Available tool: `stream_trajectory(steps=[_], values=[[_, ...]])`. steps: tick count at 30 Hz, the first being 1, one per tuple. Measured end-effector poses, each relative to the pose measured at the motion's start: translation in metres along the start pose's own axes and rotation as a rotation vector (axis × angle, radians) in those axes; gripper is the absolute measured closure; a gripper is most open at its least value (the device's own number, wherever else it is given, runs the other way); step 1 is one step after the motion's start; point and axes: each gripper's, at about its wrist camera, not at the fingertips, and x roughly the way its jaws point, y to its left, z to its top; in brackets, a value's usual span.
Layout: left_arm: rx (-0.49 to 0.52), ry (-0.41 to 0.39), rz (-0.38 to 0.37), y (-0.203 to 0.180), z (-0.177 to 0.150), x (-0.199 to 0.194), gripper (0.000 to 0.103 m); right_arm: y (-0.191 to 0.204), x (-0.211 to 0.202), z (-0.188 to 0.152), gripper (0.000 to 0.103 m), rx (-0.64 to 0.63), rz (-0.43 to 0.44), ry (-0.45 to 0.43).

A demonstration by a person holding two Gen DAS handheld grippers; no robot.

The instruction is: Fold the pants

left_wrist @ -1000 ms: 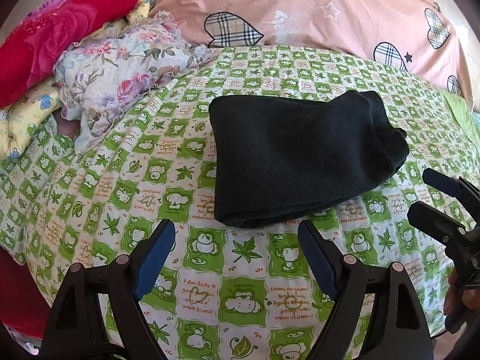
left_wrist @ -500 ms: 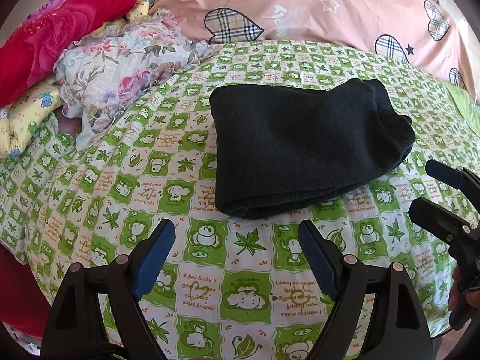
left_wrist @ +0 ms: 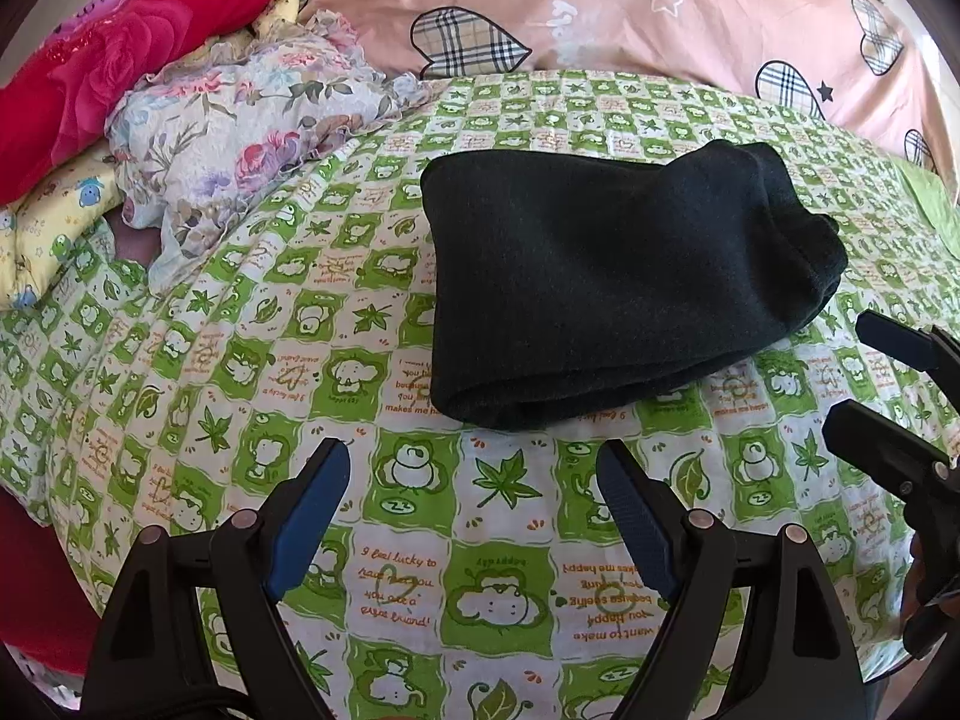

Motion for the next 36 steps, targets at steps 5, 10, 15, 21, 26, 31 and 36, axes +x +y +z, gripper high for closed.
stream_trajectory(steps=[5,10,15,21,26,31,36], values=[[0.007,0.014,0.002,-0.001,-0.001,0.004,0.018,-0.001,0.003,-0.001,0.001,0.005,-0.002,0.01],[0.017,0.032,0.007,-0.004,-0.002,0.008,0.018,0.0,0.009,-0.002,0.001,-0.012,-0.016,0.034],[0.019,0.034,0.007,-0.006,-0.002,0.008,0.018,0.0,0.013,-0.003,0.001,-0.02,-0.023,0.053],[0.02,0.038,0.009,-0.006,-0.002,0.009,0.018,0.0,0.016,-0.003,0.001,-0.025,-0.033,0.064],[0.021,0.039,0.006,-0.006,-0.002,0.01,0.018,0.002,0.018,-0.002,0.001,-0.05,-0.048,0.074],[0.021,0.042,0.008,-0.005,-0.002,0.011,0.018,0.005,0.02,-0.002,0.001,-0.071,-0.063,0.083],[0.021,0.041,0.007,-0.005,-0.002,0.011,0.018,0.006,0.02,-0.003,0.001,-0.078,-0.065,0.084]])
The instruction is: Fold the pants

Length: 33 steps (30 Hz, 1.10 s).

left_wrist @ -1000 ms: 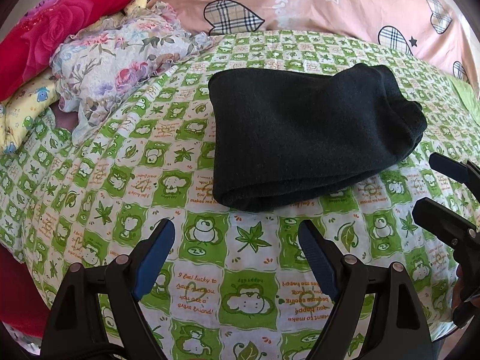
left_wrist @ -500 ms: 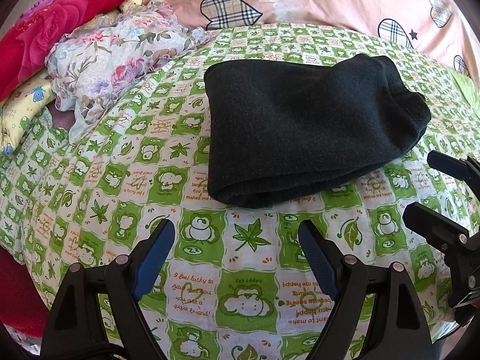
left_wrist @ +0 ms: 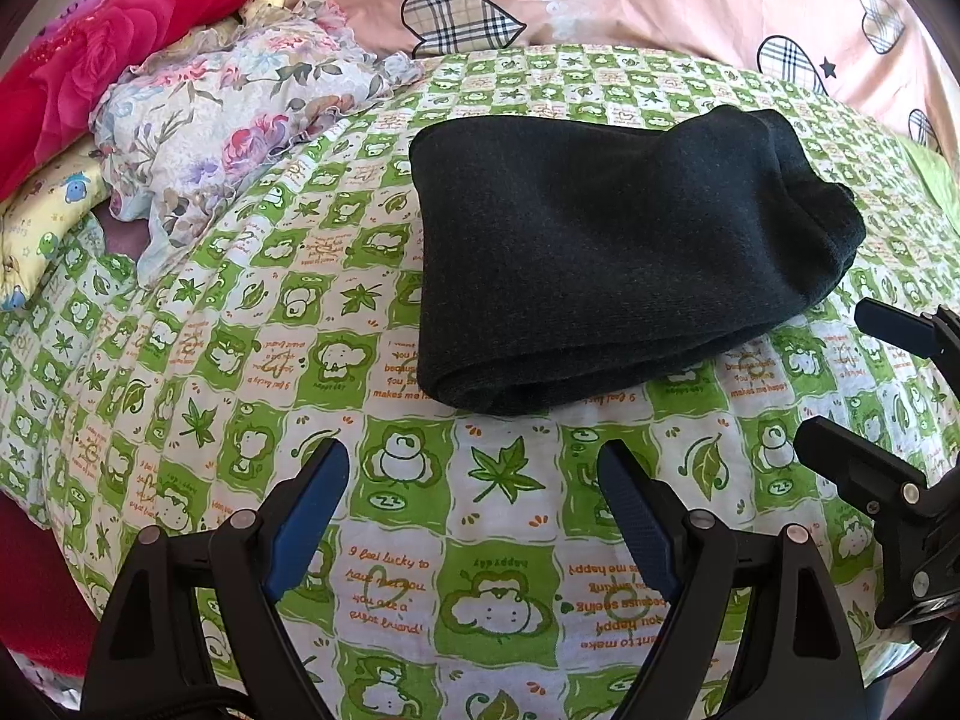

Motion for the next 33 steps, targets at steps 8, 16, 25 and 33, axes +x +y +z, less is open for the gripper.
stream_trajectory(steps=[8,16,25,33], values=[[0.002,-0.005,0.005,0.0009,0.0,-0.0009,0.018,0.0015,-0.0006,0.0004,0.001,-0.001,-0.001,-0.003],[-0.001,-0.011,0.011,0.0012,-0.0005,-0.0036,0.017,0.0028,-0.0008,0.0004,0.001,-0.001,-0.002,-0.003],[0.0,-0.015,0.013,0.0017,-0.0006,-0.0042,0.017,0.0052,-0.0024,0.0015,0.001,-0.001,-0.003,-0.008],[-0.001,-0.014,0.012,0.0009,-0.0008,-0.0045,0.017,0.0073,-0.0035,0.0026,0.001,-0.002,-0.001,-0.01]])
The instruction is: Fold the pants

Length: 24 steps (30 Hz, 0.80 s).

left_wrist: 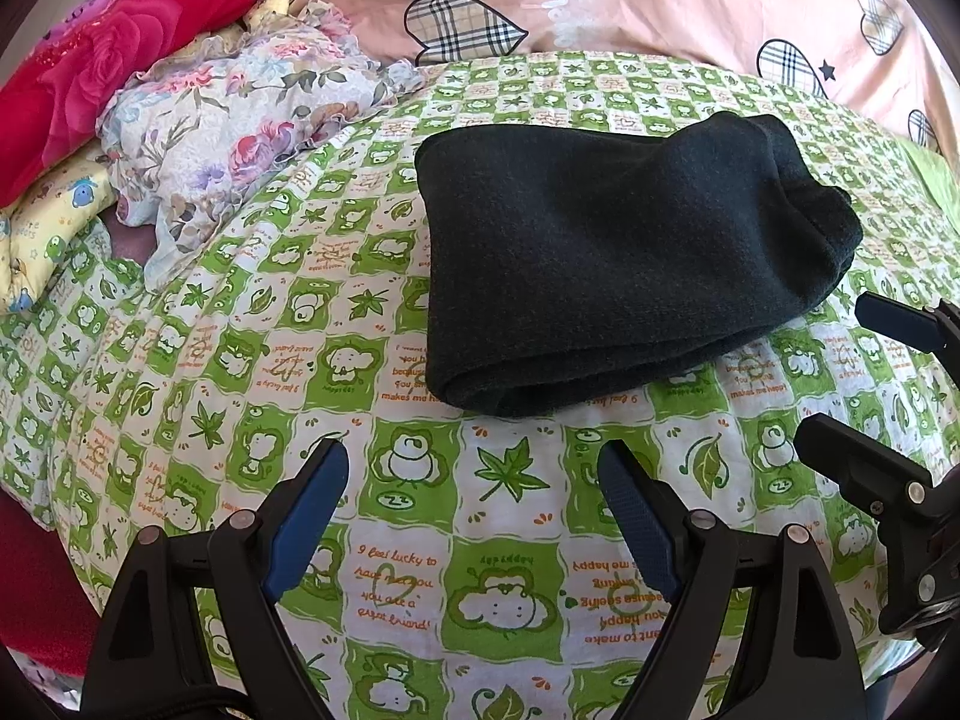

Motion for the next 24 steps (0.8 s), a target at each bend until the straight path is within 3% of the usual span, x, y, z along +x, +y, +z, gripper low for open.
stream_trajectory(steps=[24], values=[[0.005,-0.004,0.004,-0.0003,0.0005,-0.0009,0.017,0.0007,-0.0029,0.0071,0.001,-0.002,-0.004,-0.011]])
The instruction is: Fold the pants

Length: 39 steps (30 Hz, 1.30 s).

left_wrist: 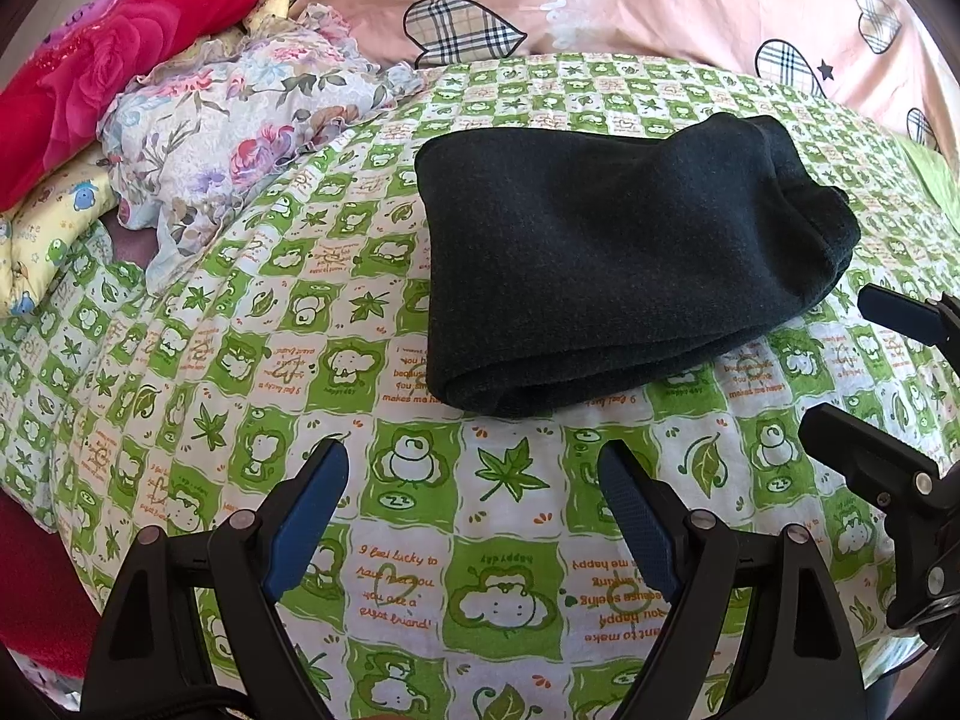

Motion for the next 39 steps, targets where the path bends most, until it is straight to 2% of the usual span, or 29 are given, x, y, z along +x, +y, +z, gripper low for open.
stream_trajectory(steps=[28,39], values=[[0.004,-0.03,0.005,0.001,0.007,-0.009,0.017,0.004,-0.012,0.006,0.001,0.008,-0.02,-0.056],[0.015,-0.026,0.035,0.002,0.014,-0.007,0.017,0.002,-0.014,0.013,0.001,-0.004,-0.027,-0.068]])
